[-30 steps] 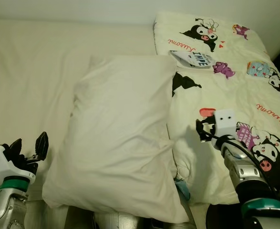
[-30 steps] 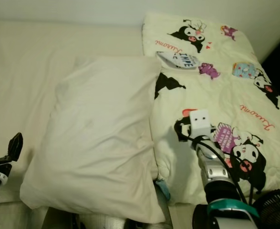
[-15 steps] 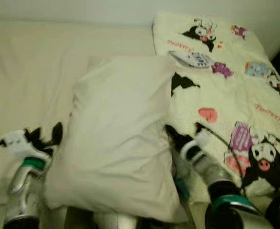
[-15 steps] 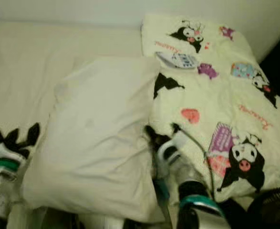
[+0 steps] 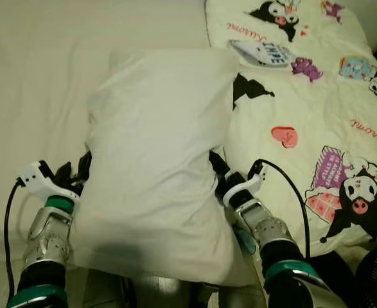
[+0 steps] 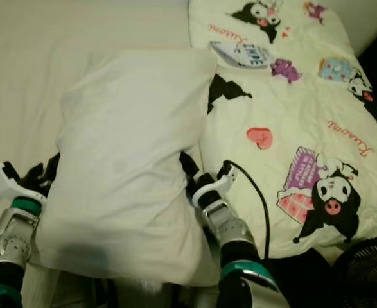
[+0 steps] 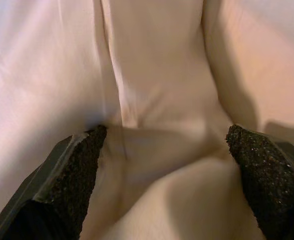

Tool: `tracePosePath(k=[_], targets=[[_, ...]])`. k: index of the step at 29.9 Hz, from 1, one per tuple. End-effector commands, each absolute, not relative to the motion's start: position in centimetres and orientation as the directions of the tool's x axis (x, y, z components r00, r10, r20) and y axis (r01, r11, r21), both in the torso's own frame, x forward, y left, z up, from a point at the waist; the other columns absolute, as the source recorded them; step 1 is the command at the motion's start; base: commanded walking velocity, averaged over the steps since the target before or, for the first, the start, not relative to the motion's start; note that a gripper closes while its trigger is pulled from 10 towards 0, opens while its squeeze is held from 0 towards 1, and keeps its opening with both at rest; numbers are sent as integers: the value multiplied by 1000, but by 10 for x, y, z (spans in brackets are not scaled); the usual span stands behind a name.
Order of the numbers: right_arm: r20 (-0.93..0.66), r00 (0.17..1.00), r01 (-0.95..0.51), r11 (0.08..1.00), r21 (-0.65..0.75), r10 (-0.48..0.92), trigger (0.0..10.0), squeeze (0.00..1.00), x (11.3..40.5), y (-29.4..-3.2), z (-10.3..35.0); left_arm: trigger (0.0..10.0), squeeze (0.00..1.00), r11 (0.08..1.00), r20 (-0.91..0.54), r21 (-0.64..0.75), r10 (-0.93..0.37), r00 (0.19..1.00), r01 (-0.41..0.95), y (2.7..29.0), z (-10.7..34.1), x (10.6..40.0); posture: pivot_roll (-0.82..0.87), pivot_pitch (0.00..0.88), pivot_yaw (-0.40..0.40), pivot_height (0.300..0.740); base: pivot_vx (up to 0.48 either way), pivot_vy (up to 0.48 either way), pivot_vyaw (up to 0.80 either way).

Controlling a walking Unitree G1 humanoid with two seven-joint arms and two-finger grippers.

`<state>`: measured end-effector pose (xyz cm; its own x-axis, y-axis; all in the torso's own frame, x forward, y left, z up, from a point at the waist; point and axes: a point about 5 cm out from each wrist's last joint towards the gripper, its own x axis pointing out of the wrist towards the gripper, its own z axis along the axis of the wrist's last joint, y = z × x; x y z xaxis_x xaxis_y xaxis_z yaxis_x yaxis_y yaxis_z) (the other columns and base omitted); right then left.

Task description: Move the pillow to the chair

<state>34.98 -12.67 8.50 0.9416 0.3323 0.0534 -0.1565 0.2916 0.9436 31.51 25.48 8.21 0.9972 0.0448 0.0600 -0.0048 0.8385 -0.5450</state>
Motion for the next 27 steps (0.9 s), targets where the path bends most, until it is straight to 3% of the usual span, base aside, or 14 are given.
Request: tracePosePath(k=[1, 2, 7, 10, 11, 16, 22, 24, 25, 27], targets=[[57, 952, -143, 271, 952, 300, 10000, 1000, 348, -133, 83, 10000, 0, 821, 15, -569, 52, 999, -34, 255, 68, 308, -62, 321, -40, 595, 0, 0, 0], [73, 963, -142, 256, 956, 261, 10000, 1000, 350, -142, 87, 10000, 965, 799, 31, -600, 48, 998, -20, 257, 69, 309, -61, 323, -43, 595, 0, 0, 0], [155, 968, -193, 194, 962, 198, 10000, 1000, 352, -159, 100, 10000, 1000, 729, 107, -671, -88, 990, 137, 239, 75, 312, -61, 322, -48, 595, 0, 0, 0], [217, 927, -281, 182, 942, 304, 10000, 1000, 347, -147, 105, 10000, 1000, 706, 115, -684, -141, 983, 181, 229, 73, 314, -62, 324, -50, 595, 0, 0, 0], [265, 835, -388, 174, 905, 483, 10000, 1000, 336, -123, 109, 10000, 1000, 676, 118, -702, -200, 973, 224, 219, 70, 314, -62, 324, -50, 595, 0, 0, 0], [243, 636, -507, 160, 847, 732, 10000, 1000, 311, -86, 104, 10000, 1000, 613, 128, -734, -296, 947, 291, 205, 66, 312, -73, 324, -46, 595, 0, 0, 0], [124, 413, -598, 165, 785, 902, 10000, 1000, 278, -53, 86, 10000, 1000, 545, 125, -758, -418, 900, 358, 186, 58, 305, -72, 320, -43, 595, 0, 0, 0], [99, 393, -612, 179, 771, 914, 10000, 1000, 275, -50, 83, 10000, 1000, 540, 123, -757, -436, 892, 368, 182, 57, 303, -72, 320, -43, 595, 0, 0, 0], [67, 390, -623, 210, 754, 918, 10000, 0, 272, -46, 78, 10000, 1000, 527, 127, -747, -484, 866, 404, 174, 57, 300, -63, 307, -40, 595, 0, 0, 0], [31, 404, -626, 252, 738, 914, 10000, 0, 269, -41, 71, 10000, 965, 523, 120, -700, -585, 802, 486, 155, 59, 292, -51, 294, -34, 595, 0, 0, 0]])
